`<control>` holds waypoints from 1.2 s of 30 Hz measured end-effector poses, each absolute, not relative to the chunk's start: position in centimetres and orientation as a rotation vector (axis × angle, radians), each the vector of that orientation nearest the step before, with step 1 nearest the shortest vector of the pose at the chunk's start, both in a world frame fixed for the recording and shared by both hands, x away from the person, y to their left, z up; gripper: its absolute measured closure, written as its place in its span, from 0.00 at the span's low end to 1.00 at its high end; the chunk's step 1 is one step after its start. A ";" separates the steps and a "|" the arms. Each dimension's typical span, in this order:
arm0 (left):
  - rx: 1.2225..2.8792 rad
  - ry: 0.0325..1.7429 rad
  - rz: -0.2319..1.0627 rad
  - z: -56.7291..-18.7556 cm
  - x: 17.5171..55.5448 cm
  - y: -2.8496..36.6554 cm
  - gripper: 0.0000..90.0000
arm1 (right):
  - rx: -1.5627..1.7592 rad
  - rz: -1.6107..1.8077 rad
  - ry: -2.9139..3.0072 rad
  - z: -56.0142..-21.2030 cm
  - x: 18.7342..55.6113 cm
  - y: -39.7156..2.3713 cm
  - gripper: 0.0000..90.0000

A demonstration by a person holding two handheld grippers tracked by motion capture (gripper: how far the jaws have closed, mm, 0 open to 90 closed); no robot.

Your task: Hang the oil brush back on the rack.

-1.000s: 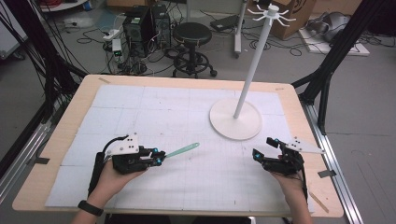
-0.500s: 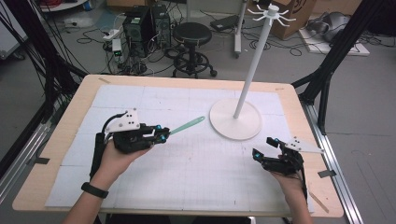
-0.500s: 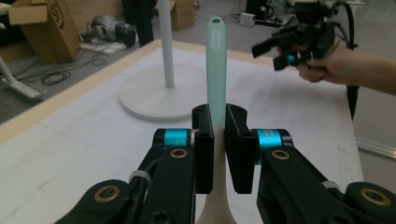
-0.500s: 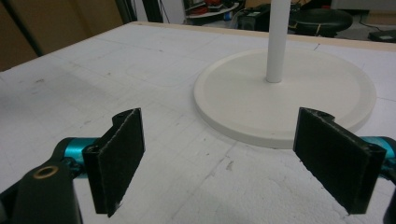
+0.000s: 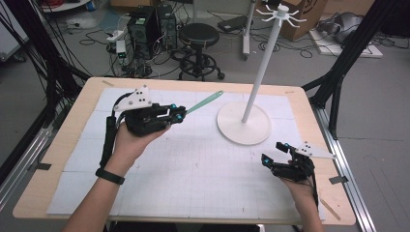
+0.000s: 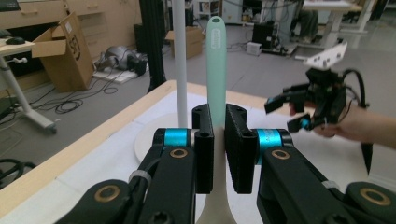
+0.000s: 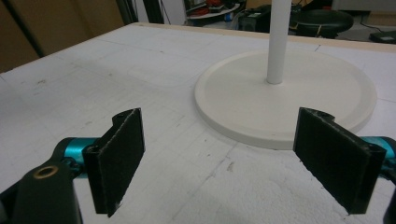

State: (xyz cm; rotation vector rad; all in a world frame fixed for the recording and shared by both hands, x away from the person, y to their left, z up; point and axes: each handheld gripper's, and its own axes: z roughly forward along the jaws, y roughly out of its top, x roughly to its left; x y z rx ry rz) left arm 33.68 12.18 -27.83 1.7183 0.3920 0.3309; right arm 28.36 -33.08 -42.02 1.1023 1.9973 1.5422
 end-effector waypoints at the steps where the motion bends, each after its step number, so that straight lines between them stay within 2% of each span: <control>1: 1.707 0.392 0.327 -27.5 33.9 12.1 0.92 | 1.101 1.542 1.997 -42.0 28.4 -33.1 0.17; 13: 1.639 0.373 0.356 -22.7 36.1 9.2 0.92 | 1.097 1.553 1.993 -42.1 28.2 -33.5 0.17; 36: 1.578 0.377 0.366 -17.7 39.9 5.2 0.92 | 1.112 1.566 1.991 -42.2 28.1 -34.1 0.17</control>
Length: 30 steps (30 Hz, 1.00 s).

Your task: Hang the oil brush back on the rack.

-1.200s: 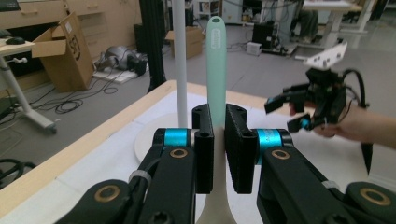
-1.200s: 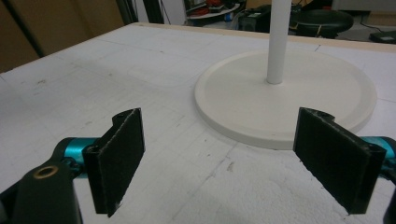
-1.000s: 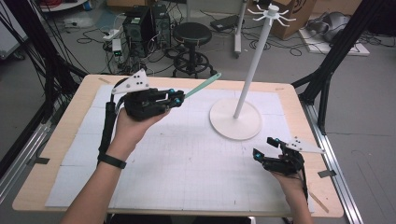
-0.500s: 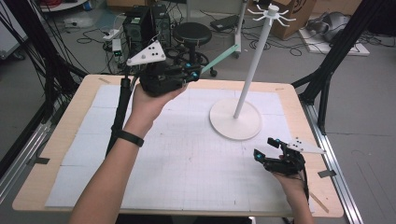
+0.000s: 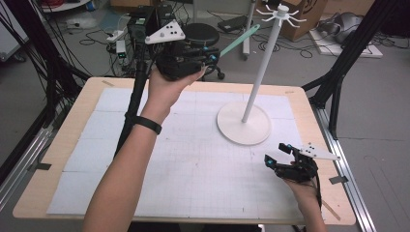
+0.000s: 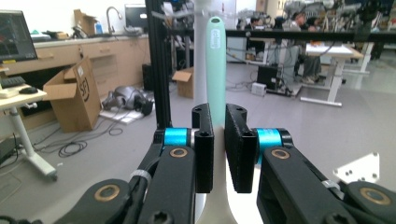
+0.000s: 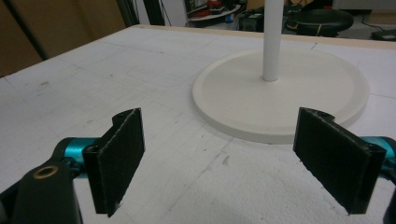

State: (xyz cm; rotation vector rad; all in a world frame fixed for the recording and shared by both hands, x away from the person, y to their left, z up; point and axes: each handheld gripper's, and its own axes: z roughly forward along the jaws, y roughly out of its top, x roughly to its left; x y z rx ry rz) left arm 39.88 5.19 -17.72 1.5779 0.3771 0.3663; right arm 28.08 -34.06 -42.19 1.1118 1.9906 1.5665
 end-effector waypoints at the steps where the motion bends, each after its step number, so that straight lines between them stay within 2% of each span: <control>1: 1.580 0.378 0.371 -17.5 40.0 5.1 0.92 | 1.121 1.568 1.988 -42.2 28.0 -34.1 0.17; 30: 1.579 0.391 0.398 -17.5 41.7 3.1 0.92 | 1.109 1.573 1.987 -42.2 27.9 -34.2 0.17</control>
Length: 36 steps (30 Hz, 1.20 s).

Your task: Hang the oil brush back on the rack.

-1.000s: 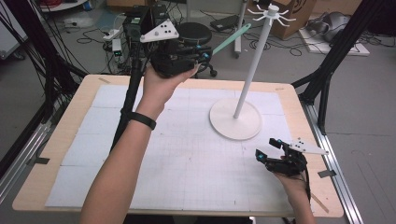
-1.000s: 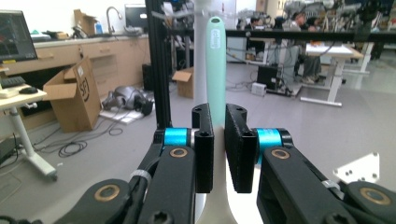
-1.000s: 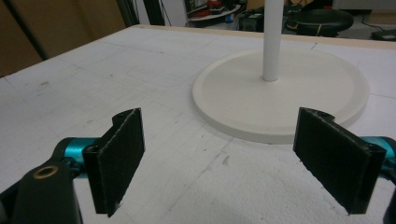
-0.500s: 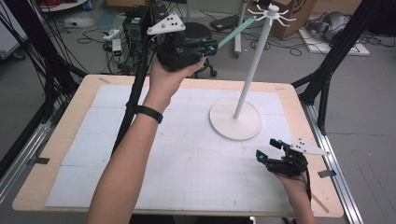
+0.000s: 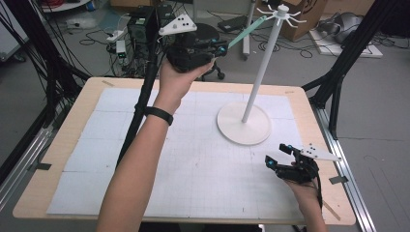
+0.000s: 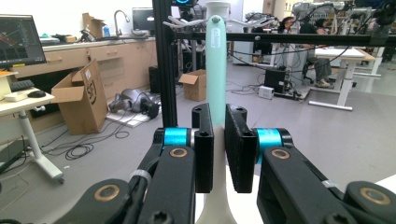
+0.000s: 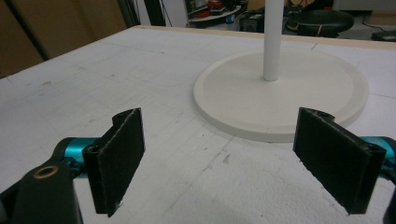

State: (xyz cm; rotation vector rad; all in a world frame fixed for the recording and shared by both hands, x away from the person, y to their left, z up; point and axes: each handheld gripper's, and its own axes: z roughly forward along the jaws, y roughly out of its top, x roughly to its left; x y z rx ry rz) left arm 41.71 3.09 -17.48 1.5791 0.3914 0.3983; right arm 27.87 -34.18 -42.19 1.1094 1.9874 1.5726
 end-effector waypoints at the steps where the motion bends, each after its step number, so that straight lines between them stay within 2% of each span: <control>1: 1.581 0.392 0.398 -17.6 41.8 3.0 0.92 | 1.114 1.572 1.987 -42.2 27.9 -34.2 0.17; 8: 1.626 0.396 0.405 -18.1 41.8 2.3 0.89 | 1.115 1.575 1.986 -42.2 27.9 -34.3 0.17; 9: 1.627 0.399 0.399 -18.1 41.8 2.3 0.86 | 1.114 1.575 1.985 -42.2 27.9 -34.4 0.17; 12: 1.636 0.419 0.394 -18.1 41.8 2.6 0.67 | 1.118 1.575 1.985 -42.2 27.9 -34.5 0.17; 16: 1.651 0.423 0.403 -18.4 41.4 3.6 0.52 | 1.118 1.574 1.986 -42.2 27.8 -34.4 0.17; 21: 1.679 0.419 0.436 -19.4 40.3 5.9 0.39 | 1.106 1.568 1.996 -42.2 27.9 -34.1 0.17; 36: 1.703 0.490 0.518 -25.7 34.4 16.9 0.29 | 1.090 1.551 2.057 -42.7 28.6 -32.6 0.17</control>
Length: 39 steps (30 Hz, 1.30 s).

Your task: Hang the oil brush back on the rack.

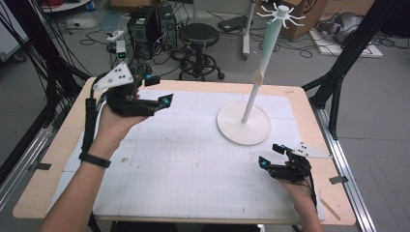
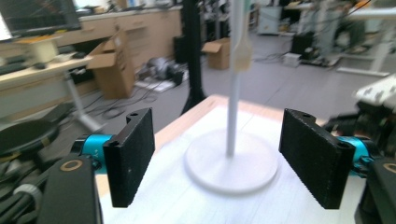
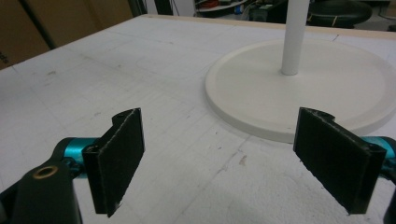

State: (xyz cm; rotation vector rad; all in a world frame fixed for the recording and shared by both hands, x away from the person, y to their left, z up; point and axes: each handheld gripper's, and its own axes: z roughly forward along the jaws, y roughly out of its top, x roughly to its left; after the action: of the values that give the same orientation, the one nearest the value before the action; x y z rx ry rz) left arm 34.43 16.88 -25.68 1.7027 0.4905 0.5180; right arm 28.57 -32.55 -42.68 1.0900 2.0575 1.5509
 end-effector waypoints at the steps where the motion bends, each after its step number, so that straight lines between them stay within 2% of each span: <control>1: 1.714 0.501 0.534 -26.3 34.0 17.5 0.29 | 1.090 1.547 2.064 -42.7 28.6 -32.4 0.17; 5: 1.729 0.536 0.564 -29.3 32.5 20.1 0.26 | 1.080 1.530 2.078 -42.9 28.8 -32.1 0.17; 13: 1.728 0.607 0.531 -34.9 30.7 23.9 0.25 | 1.084 1.519 2.088 -42.9 28.8 -32.1 0.17; 22: 1.718 0.659 0.519 -39.2 29.7 26.4 0.21 | 1.101 1.492 2.070 -43.0 28.8 -32.4 0.16; 39: 1.708 0.733 0.517 -41.6 29.6 28.6 0.19 | 1.106 1.477 2.054 -43.0 28.9 -32.6 0.16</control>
State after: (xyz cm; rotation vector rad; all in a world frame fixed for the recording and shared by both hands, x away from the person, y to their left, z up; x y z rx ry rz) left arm 29.57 28.56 -41.56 1.7077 0.7330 0.5166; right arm 28.88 -32.56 -43.02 1.1064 2.0544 1.4771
